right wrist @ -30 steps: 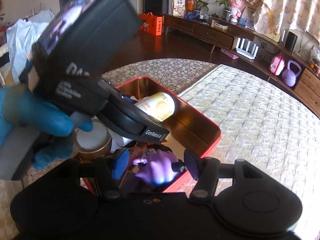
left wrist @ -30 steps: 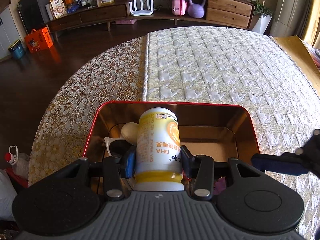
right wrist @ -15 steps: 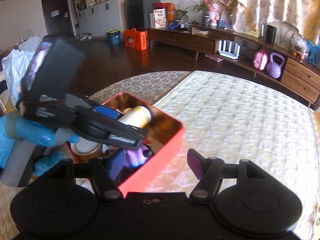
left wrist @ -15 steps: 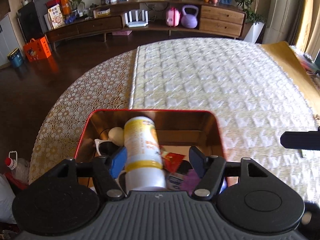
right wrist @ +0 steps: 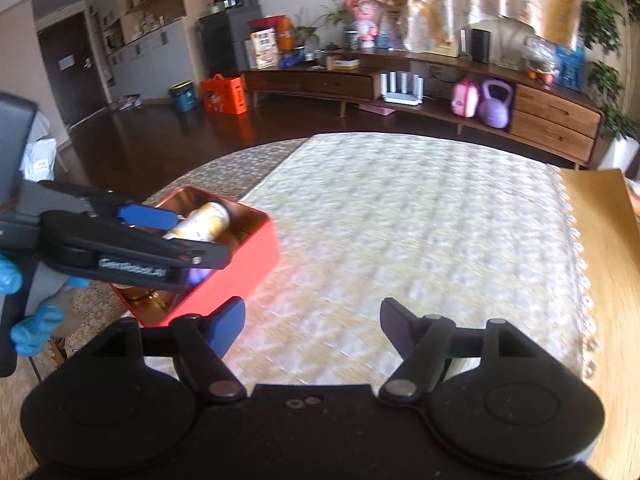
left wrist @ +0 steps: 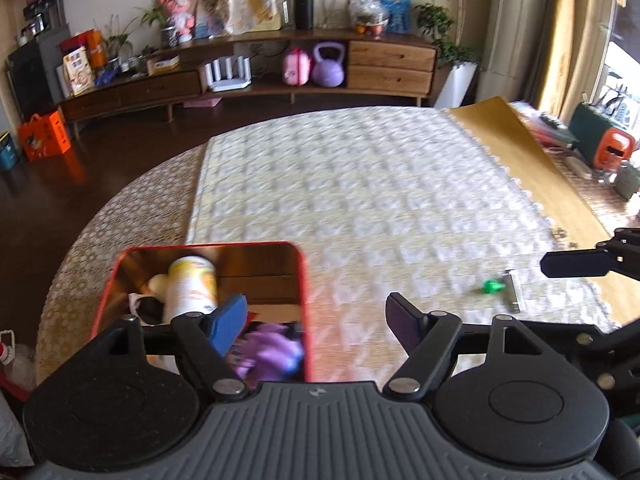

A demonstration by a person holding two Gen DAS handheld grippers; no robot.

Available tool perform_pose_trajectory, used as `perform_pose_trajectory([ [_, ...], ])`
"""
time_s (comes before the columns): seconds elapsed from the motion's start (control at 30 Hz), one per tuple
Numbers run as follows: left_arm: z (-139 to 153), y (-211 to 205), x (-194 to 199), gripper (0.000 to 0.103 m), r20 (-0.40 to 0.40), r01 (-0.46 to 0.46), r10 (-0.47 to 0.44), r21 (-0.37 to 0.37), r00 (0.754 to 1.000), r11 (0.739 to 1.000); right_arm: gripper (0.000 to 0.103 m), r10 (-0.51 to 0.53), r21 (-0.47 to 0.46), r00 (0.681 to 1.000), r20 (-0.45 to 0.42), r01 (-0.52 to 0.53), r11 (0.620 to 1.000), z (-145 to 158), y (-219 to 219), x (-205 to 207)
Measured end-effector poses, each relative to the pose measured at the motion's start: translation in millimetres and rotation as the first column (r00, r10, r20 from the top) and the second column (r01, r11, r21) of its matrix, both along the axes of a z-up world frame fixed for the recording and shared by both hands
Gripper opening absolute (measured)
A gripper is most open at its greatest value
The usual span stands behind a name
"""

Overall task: Organize rigid objects
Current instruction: 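Move both tools toward the green pushpin and metal nail clipper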

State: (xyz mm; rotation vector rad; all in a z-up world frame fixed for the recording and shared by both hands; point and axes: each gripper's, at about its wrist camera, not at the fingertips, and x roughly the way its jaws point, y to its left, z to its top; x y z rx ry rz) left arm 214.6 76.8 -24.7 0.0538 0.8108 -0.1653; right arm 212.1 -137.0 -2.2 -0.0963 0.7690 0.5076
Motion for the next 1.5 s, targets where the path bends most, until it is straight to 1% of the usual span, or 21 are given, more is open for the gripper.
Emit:
perform_pose_trajectory([
  [0.07, 2.3, -10.2, -5.5, 0.077, 0.011, 0.010, -0.010, -0.006, 1.000, 1.000, 0.081, -0.024, 0.003, 1.000, 0.008, 0.024, 1.000, 0.1, -11.7, -4.1],
  [0.1, 3.4, -14.9, -7.9, 0.078, 0.017, 0.015, -0.015, -0.009, 1.000, 1.000, 0.082, -0.037, 0.000, 0.999, 0.011, 0.037, 0.999, -0.4, -17.7, -5.7],
  [0.17, 4.8, -23.9, -12.6, 0.082, 0.030, 0.025, -0.025, -0.021, 0.999, 0.999, 0.086, -0.056, 0.005, 0.998, 0.010, 0.056, 0.998, -2.1, -28.2, -7.6],
  [0.27, 4.4, -37.7, -17.4, 0.082, 0.046, 0.038, -0.036, -0.036, 0.998, 0.999, 0.090, -0.093, 0.009, 0.996, 0.006, 0.093, 0.996, -5.5, -42.9, -12.9],
  [0.33, 3.1, -47.3, -19.5, 0.082, 0.048, 0.053, -0.050, -0.051, 0.998, 0.997, 0.090, -0.110, 0.007, 0.994, -0.001, 0.110, 0.994, -8.6, -52.0, -14.7],
  [0.43, 0.0, -62.3, -22.0, 0.082, 0.056, 0.066, -0.063, -0.057, 0.996, 0.996, 0.100, -0.135, -0.002, 0.991, 0.004, 0.135, 0.991, -13.6, -64.3, -17.8],
  [0.47, -1.2, -67.5, -22.9, 0.082, 0.062, 0.072, -0.069, -0.055, 0.996, 0.996, 0.100, -0.141, -0.004, 0.990, 0.004, 0.141, 0.990, -15.6, -67.6, -18.2],
  [0.57, -3.9, -82.0, -25.2, 0.082, 0.084, 0.081, -0.076, -0.050, 0.994, 0.995, 0.100, -0.153, -0.017, 0.988, -0.002, 0.153, 0.988, -22.3, -76.5, -17.7],
  [0.7, -10.5, -95.4, -23.8, 0.082, 0.085, 0.065, -0.058, -0.079, 0.995, 0.995, 0.100, -0.167, -0.027, 0.986, -0.013, 0.167, 0.986, -31.4, -89.0, -15.0],
  [0.77, -16.3, -102.3, -20.8, 0.082, 0.072, 0.062, -0.056, -0.083, 0.996, 0.995, 0.100, -0.174, -0.030, 0.984, -0.023, 0.174, 0.984, -37.0, -94.7, -11.6],
  [0.9, -32.3, -119.4, -16.6, 0.082, 0.058, 0.072, -0.070, -0.042, 0.996, 0.997, 0.100, -0.202, -0.038, 0.978, -0.053, 0.200, 0.979, -42.0, -111.0, 1.8],
  [1.03, -46.1, -132.7, -9.5, 0.082, 0.045, 0.083, -0.082, -0.023, 0.996, 0.996, 0.100, -0.234, -0.036, 0.968, -0.092, 0.231, 0.972, -45.3, -126.3, 19.3],
  [1.1, -51.5, -139.3, -4.7, 0.082, 0.044, 0.089, -0.089, -0.013, 0.995, 0.996, 0.100, -0.242, -0.050, 0.966, -0.090, 0.238, 0.970, -47.5, -127.7, 25.4],
  [1.27, -65.3, -156.3, 8.9, 0.082, 0.037, 0.127, -0.127, 0.009, 0.991, 0.992, 0.097, -0.257, -0.040, 0.959, -0.117, 0.253, 0.967, -54.4, -134.8, 41.7],
  [1.37, -76.9, -160.9, 18.4, 0.082, 0.022, 0.130, -0.130, 0.019, 0.991, 0.991, 0.095, -0.255, -0.036, 0.957, -0.140, 0.252, 0.967, -60.7, -137.4, 48.6],
  [1.5, -92.6, -163.0, 30.9, 0.082, -0.006, 0.120, -0.120, 0.025, 0.993, 0.992, 0.093, -0.249, -0.037, 0.956, -0.153, 0.247, 0.968, -66.2, -135.9, 57.5],
])
